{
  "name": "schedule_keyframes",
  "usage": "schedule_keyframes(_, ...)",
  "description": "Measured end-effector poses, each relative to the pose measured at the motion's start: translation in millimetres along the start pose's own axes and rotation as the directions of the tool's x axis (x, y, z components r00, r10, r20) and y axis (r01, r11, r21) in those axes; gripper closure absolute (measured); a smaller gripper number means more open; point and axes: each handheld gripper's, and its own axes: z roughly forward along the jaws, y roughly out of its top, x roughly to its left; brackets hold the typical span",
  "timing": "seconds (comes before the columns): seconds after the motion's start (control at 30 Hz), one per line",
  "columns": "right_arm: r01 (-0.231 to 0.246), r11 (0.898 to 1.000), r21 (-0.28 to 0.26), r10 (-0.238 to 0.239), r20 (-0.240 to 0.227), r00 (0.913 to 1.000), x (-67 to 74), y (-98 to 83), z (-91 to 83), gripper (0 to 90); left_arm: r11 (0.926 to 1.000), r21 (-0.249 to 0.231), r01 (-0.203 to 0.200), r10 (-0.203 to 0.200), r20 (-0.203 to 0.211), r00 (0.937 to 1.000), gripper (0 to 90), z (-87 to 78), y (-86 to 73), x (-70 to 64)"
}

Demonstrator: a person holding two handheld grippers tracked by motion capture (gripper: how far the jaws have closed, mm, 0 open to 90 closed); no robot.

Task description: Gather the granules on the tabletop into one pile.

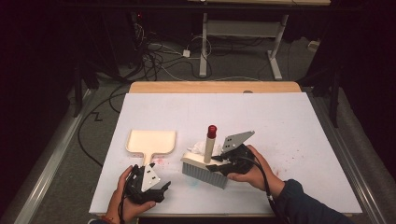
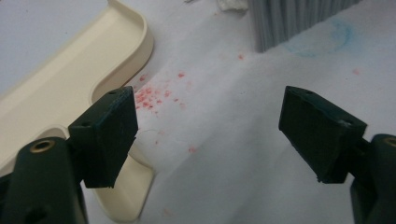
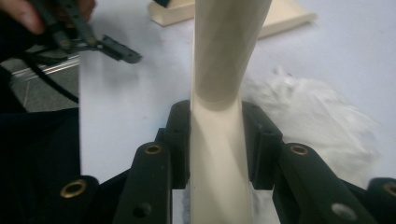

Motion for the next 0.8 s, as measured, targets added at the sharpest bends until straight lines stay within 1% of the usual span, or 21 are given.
schedule_keyframes(0.03, -0.016, 1.000, -0.001, 0.016, 0.009, 0.9998, -2.1, -1.0, -1.4, 68.4, 1.0000, 0.001, 0.001, -0.001, -0.001, 1.0000, 19.0, -0.1, 0.2, -0.1)
schedule_keyframes(0.13, -0.043, 0.999, 0.008, 0.043, 0.032, 0.9986, -9.6, -5.3, -8.1, 68.4, 1.0000, 0.002, 0.001, -0.001, 0.003, 1.0000, 19.0, 0.2, 0.3, -0.1)
schedule_keyframes(0.17, -0.057, 0.998, 0.006, 0.057, 0.044, 0.9974, -11.8, -7.0, -10.8, 68.4, 1.0000, 0.001, 0.001, -0.001, 0.004, 1.0000, 19.0, 0.6, 0.4, -0.5)
schedule_keyframes(0.23, -0.065, 0.998, 0.001, 0.065, 0.069, 0.9955, -17.1, -10.4, -16.6, 68.4, 1.0000, 0.000, -0.002, 0.002, 0.006, 1.0000, 19.0, 0.7, 0.8, -0.9)
schedule_keyframes(0.3, -0.095, 0.995, 0.003, 0.095, 0.089, 0.9916, -20.0, -13.4, -22.4, 68.4, 1.0000, -0.001, -0.004, 0.004, 0.007, 1.0000, 19.0, 0.7, 1.2, -1.3)
schedule_keyframes(0.4, -0.091, 0.996, 0.004, 0.089, 0.127, 0.9879, -24.4, -16.4, -30.5, 68.5, 1.0000, 0.000, -0.008, 0.008, 0.010, 0.9999, 19.0, 0.9, 1.7, -1.8)
schedule_keyframes(0.43, -0.093, 0.996, -0.004, 0.092, 0.131, 0.9870, -25.4, -16.9, -33.2, 68.5, 1.0000, -0.001, -0.010, 0.010, 0.012, 0.9999, 19.0, 1.1, 1.9, -1.9)
schedule_keyframes(0.5, -0.089, 0.996, -0.025, 0.091, 0.126, 0.9879, -27.1, -17.2, -39.3, 68.5, 0.9999, 0.001, -0.011, 0.011, 0.013, 0.9999, 19.0, 1.5, 2.4, -2.1)
schedule_keyframes(0.53, -0.099, 0.994, -0.043, 0.103, 0.110, 0.9886, -27.3, -16.7, -42.3, 68.5, 0.9999, 0.002, -0.013, 0.013, 0.013, 0.9998, 18.9, 1.8, 2.7, -2.3)
schedule_keyframes(0.57, -0.094, 0.994, -0.054, 0.099, 0.094, 0.9907, -27.6, -16.3, -45.6, 68.5, 0.9999, 0.003, -0.016, 0.016, 0.013, 0.9998, 19.0, 2.1, 2.9, -2.3)
schedule_keyframes(0.7, -0.072, 0.993, -0.092, 0.080, 0.093, 0.9925, -22.9, -14.4, -61.4, 68.5, 0.9999, 0.003, -0.017, 0.017, 0.014, 0.9998, 18.9, 2.0, 3.1, -2.6)
schedule_keyframes(0.77, -0.064, 0.991, -0.119, 0.075, 0.091, 0.9931, -19.9, -14.4, -73.3, 68.5, 0.9998, 0.007, -0.018, 0.018, 0.009, 0.9998, 19.0, 1.2, 2.8, -2.2)
schedule_keyframes(0.8, -0.050, 0.991, -0.128, 0.062, 0.097, 0.9933, -18.2, -14.6, -80.1, 68.5, 0.9999, 0.005, -0.015, 0.015, 0.009, 0.9999, 19.0, 0.8, 2.6, -2.1)
